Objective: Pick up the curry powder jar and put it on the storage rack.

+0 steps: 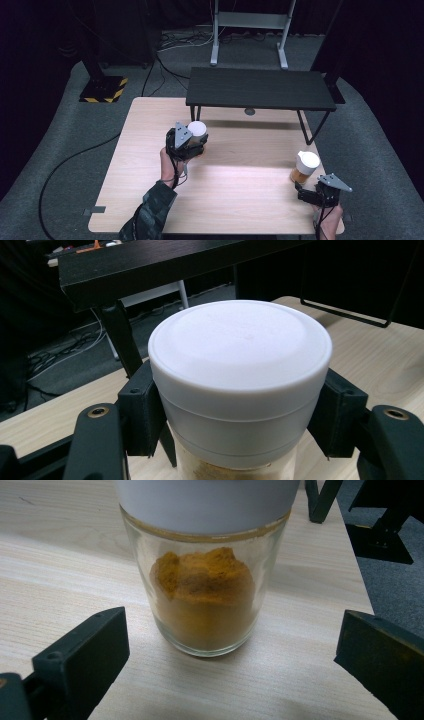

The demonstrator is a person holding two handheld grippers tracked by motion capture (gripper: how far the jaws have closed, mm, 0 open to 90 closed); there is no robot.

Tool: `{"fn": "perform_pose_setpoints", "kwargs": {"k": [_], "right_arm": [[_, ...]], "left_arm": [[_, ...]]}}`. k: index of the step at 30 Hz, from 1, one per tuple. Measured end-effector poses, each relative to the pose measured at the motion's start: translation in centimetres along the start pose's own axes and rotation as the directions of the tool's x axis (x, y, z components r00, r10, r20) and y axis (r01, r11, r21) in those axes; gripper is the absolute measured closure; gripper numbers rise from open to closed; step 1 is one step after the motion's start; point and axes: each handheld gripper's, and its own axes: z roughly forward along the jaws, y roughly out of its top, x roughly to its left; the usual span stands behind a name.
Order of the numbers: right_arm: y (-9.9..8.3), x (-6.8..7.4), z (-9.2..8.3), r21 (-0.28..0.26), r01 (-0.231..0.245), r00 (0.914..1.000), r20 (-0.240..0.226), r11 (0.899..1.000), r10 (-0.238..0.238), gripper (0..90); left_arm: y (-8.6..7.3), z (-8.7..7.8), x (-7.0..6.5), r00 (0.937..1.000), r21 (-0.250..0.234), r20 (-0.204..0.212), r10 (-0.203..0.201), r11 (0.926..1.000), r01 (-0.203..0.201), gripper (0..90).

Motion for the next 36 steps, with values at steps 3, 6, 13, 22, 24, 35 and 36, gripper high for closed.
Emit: {"fn": "perform_pose_setpoints", "kwargs": {"k": [3, 6, 13, 22, 24, 35, 36], "right_arm": [[0.0, 0.0, 0.0, 0.000, 0.002, 1.0000, 0.000, 1.000, -0.002, 0.0], [0.0, 0.0, 0.0, 0.001, 0.001, 1.0000, 0.000, 1.000, -0.001, 0.0], [0.0, 0.0, 0.0, 0.000, 0.001, 1.0000, 0.000, 1.000, -0.001, 0.0], [0.0, 0.0, 0.0, 0.001, 0.000, 1.0000, 0.000, 1.000, 0.000, 0.0], [0.0, 0.0, 0.0, 0.000, 0.000, 1.0000, 0.001, 1.000, 0.000, 0.0], [0.0, 0.0, 0.0, 0.000, 0.001, 1.0000, 0.001, 1.000, -0.001, 0.0], [0.0, 0.0, 0.0, 0.000, 0.001, 1.0000, 0.001, 1.000, -0.001, 0.0]], "left_arm": [[0.2, 0.1, 0.2, 1.0000, 0.000, 0.003, -0.006, 1.0000, 0.006, 33.3], [0.4, 0.1, 0.4, 1.0000, -0.001, 0.005, -0.006, 1.0000, 0.006, 33.3], [1.0, 0.3, 0.8, 0.9999, 0.004, 0.010, 0.001, 1.0000, -0.001, 33.3], [1.5, 0.6, 0.9, 0.9999, 0.004, 0.009, 0.011, 0.9999, -0.011, 33.3], [1.6, 0.6, 1.0, 0.9999, 0.005, 0.009, 0.014, 0.9999, -0.014, 33.3], [2.0, 0.5, 1.4, 0.9999, -0.002, 0.008, 0.011, 0.9999, -0.011, 33.3], [2.1, 0.5, 1.4, 0.9999, -0.002, 0.009, 0.014, 0.9999, -0.014, 33.3]]}}
